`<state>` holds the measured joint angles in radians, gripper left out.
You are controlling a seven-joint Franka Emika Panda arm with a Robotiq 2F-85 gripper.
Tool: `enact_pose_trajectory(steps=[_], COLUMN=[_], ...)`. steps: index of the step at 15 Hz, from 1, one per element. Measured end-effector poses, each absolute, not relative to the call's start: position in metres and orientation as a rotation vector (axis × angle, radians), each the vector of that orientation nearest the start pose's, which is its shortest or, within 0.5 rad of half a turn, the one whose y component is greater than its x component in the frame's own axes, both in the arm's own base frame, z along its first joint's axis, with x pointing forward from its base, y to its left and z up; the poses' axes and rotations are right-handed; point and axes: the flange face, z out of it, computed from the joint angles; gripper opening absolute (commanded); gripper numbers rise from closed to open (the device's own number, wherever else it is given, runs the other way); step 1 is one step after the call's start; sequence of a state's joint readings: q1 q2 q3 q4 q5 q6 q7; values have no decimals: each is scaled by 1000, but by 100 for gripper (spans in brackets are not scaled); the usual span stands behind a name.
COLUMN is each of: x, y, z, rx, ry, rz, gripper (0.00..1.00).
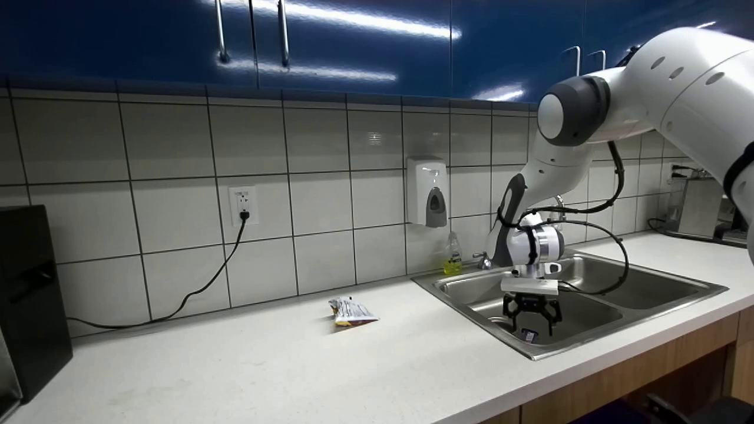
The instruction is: Remove the snack packet from the sink
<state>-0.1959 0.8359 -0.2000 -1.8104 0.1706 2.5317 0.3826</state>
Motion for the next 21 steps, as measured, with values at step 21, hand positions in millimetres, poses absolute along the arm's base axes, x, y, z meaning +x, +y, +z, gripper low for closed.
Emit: enact_pose_trajectory(steps=[21], x=[609], y=[-238], z=[36], rx=[-2925], ry=[1422], rz=[107], gripper=[65])
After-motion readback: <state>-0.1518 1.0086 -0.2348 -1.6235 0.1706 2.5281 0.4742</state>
